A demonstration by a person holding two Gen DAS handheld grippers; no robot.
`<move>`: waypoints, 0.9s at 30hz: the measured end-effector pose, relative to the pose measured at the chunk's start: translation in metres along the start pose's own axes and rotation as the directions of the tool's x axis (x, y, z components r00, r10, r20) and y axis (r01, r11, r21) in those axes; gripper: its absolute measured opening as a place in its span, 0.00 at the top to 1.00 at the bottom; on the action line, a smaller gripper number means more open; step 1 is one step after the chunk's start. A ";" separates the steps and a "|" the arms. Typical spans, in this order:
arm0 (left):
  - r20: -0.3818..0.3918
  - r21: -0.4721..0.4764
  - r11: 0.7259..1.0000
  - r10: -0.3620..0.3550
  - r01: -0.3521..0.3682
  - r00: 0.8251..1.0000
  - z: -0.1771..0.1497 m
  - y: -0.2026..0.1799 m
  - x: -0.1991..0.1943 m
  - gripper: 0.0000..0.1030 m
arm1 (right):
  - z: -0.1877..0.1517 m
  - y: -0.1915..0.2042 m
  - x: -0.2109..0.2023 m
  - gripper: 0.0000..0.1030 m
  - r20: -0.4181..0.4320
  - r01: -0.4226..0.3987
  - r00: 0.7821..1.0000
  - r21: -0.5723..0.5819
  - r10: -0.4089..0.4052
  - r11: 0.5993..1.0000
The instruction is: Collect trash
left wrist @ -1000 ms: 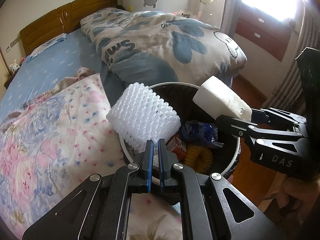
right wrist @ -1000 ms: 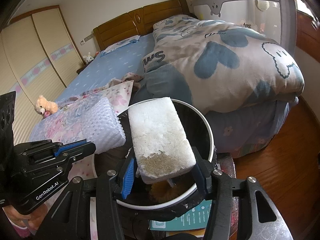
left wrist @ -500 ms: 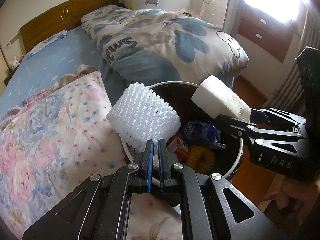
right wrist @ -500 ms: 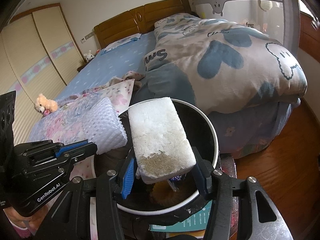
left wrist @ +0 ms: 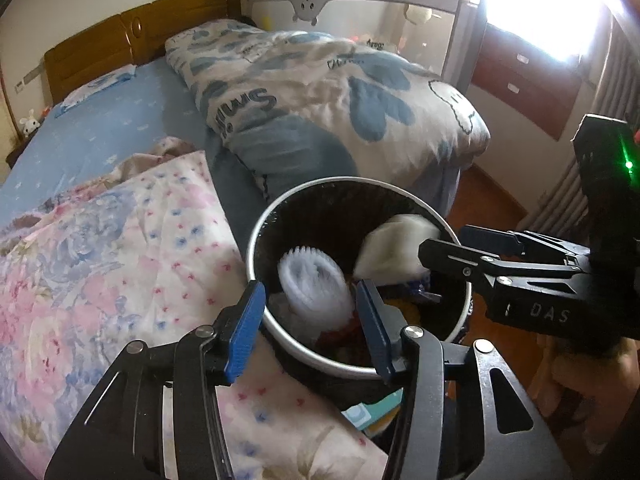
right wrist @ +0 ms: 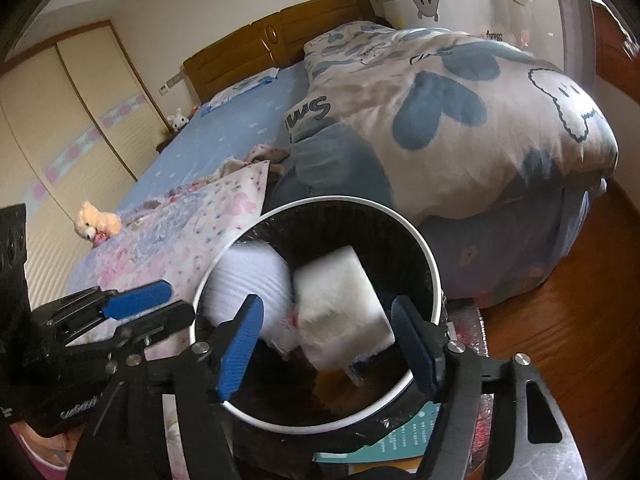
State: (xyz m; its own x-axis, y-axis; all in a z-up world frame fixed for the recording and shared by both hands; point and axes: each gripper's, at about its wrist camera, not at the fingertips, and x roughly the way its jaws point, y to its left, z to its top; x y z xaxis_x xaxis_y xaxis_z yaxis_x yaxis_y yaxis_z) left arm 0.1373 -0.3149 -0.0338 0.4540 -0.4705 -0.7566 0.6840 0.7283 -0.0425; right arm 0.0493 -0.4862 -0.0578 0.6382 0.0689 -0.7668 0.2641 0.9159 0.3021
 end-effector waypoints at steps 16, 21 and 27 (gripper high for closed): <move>0.097 -0.282 0.954 0.132 -0.100 0.986 -0.087 0.053 -0.092 0.27 | -0.049 0.057 -0.055 0.10 0.134 -0.061 0.989 0.009 0.060 0.998; 0.142 -0.329 0.929 0.227 -0.171 0.963 -0.110 0.065 -0.128 0.21 | -0.068 0.093 -0.072 0.08 0.180 -0.061 0.981 -0.062 0.071 0.996; 0.262 -0.370 0.882 0.401 -0.293 0.878 -0.117 0.067 -0.187 0.05 | -0.067 0.127 -0.115 0.06 0.305 -0.026 0.949 -0.163 0.075 0.986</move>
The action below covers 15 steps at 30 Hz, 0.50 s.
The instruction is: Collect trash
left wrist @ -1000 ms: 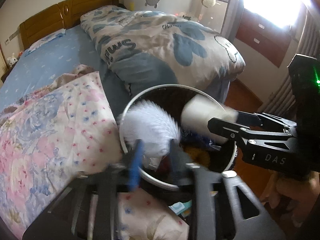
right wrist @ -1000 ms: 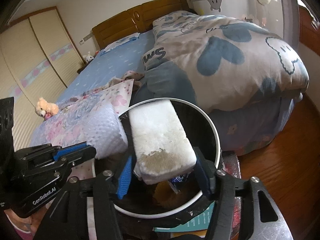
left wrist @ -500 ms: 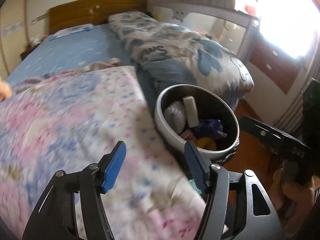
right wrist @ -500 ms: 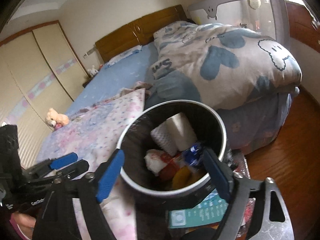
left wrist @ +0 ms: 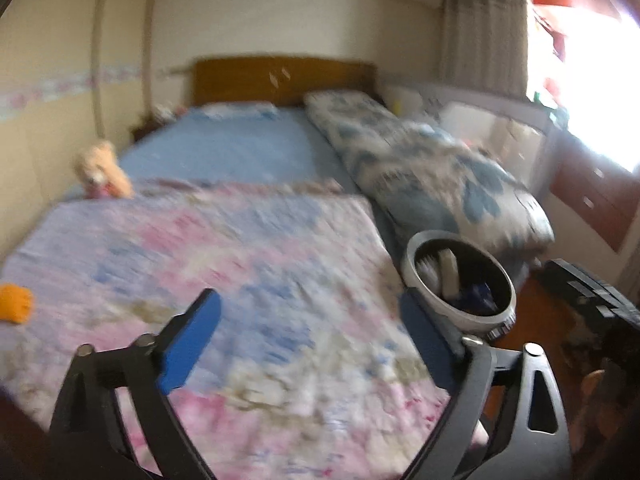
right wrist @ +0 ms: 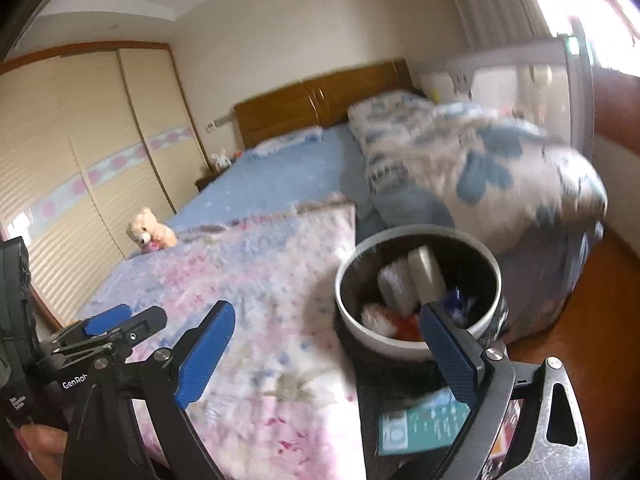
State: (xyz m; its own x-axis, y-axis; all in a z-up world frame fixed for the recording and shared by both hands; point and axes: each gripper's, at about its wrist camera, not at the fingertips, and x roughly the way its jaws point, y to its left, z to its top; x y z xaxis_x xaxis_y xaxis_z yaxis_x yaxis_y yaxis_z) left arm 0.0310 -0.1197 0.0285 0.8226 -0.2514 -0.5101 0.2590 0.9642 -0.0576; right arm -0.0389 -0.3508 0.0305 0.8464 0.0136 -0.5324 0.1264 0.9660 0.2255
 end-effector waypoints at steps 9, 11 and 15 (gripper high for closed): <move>0.227 0.036 0.975 0.208 -0.221 0.951 -0.015 0.012 -0.053 0.00 | -0.002 0.032 -0.027 0.00 0.151 0.019 0.989 -0.096 -0.005 0.995; 0.212 0.048 0.970 0.223 -0.238 0.952 -0.021 0.014 -0.051 0.00 | -0.008 0.031 -0.024 0.00 0.151 0.008 0.988 -0.077 0.003 0.997; 0.183 0.056 0.968 0.233 -0.246 0.955 -0.030 0.014 -0.048 0.00 | -0.017 0.032 -0.026 0.00 0.155 0.008 0.988 -0.060 0.002 0.998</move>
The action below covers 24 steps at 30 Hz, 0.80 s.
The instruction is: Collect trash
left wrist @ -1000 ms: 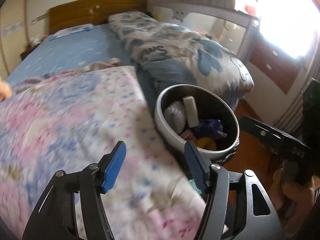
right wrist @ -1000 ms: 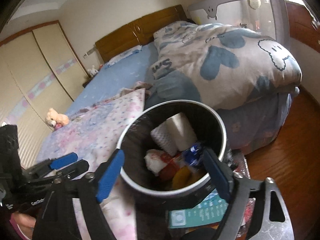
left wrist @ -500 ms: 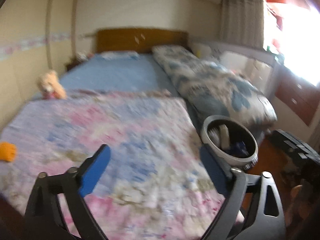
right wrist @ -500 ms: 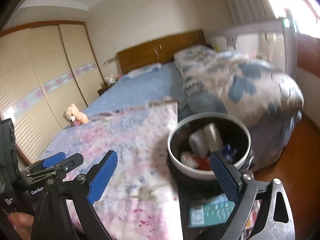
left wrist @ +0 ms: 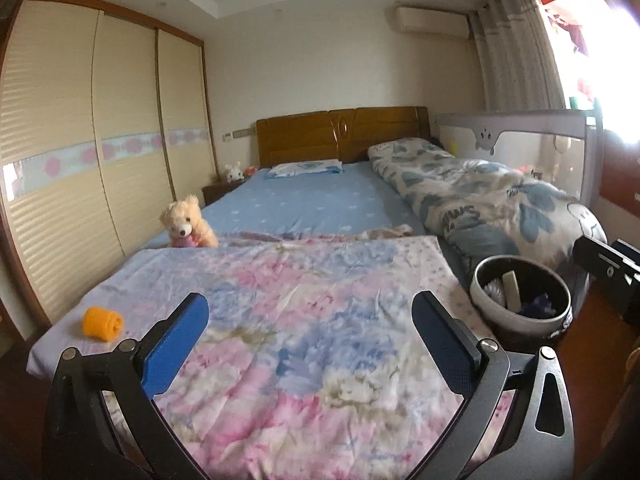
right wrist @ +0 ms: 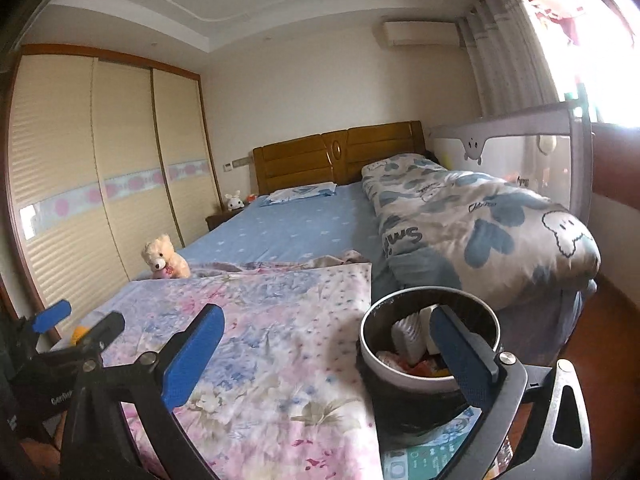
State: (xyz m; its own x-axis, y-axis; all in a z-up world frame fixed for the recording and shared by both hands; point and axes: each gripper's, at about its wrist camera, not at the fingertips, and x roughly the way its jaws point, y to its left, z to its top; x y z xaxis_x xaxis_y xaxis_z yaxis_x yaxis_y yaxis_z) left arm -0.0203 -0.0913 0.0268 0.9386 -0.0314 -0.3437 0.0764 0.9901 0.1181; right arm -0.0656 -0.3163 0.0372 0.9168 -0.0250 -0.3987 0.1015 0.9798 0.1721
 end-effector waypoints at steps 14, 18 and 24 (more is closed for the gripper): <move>0.009 0.030 0.999 -0.015 0.014 1.000 -0.005 -0.006 -0.009 0.00 | -0.013 0.018 -0.010 0.00 -0.005 0.016 1.000 -0.069 -0.017 0.997; 0.005 0.025 1.000 -0.016 0.016 1.000 -0.005 -0.006 -0.008 0.00 | -0.014 0.017 -0.009 0.00 -0.014 0.020 1.000 -0.063 -0.021 0.998; -0.007 0.013 1.000 -0.018 0.018 1.000 -0.007 -0.004 -0.008 0.00 | -0.014 0.015 -0.009 0.00 -0.017 0.023 1.000 -0.061 -0.024 0.998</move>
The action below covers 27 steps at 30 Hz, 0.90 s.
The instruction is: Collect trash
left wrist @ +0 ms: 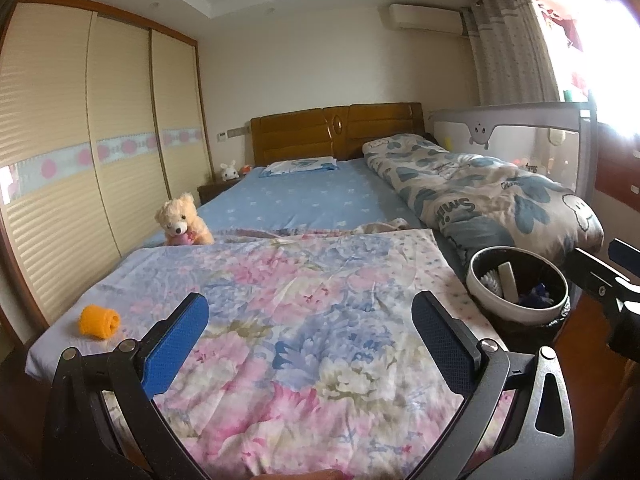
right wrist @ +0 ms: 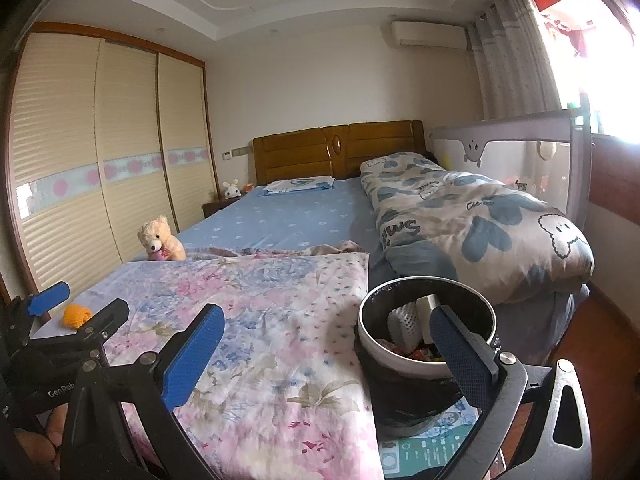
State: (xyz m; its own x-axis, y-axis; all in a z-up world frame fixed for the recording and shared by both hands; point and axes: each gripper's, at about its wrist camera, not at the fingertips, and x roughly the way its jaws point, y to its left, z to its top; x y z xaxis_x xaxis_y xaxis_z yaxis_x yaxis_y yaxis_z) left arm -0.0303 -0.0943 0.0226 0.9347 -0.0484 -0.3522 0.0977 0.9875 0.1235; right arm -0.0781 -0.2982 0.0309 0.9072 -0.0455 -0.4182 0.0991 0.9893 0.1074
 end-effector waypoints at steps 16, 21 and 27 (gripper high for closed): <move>-0.012 -0.017 1.000 -0.006 0.006 1.000 -0.001 0.006 0.003 0.00 | 0.002 0.001 0.000 0.00 -0.006 -0.005 1.000 -0.006 0.005 1.000; -0.012 -0.016 1.000 -0.006 0.006 1.000 -0.001 0.005 0.003 0.00 | 0.003 0.001 0.000 0.00 -0.006 -0.009 1.000 -0.002 0.009 1.000; -0.016 -0.018 1.000 -0.007 0.007 1.000 -0.001 0.005 0.003 0.00 | 0.003 0.001 -0.001 0.00 -0.004 -0.014 1.000 0.003 0.014 1.000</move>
State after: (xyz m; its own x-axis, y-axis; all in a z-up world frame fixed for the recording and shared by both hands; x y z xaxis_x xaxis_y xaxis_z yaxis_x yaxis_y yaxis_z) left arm -0.0275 -0.0897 0.0214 0.9283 -0.0528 -0.3681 0.0976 0.9898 0.1043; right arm -0.0772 -0.2980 0.0339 0.9069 -0.0314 -0.4201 0.0879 0.9894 0.1159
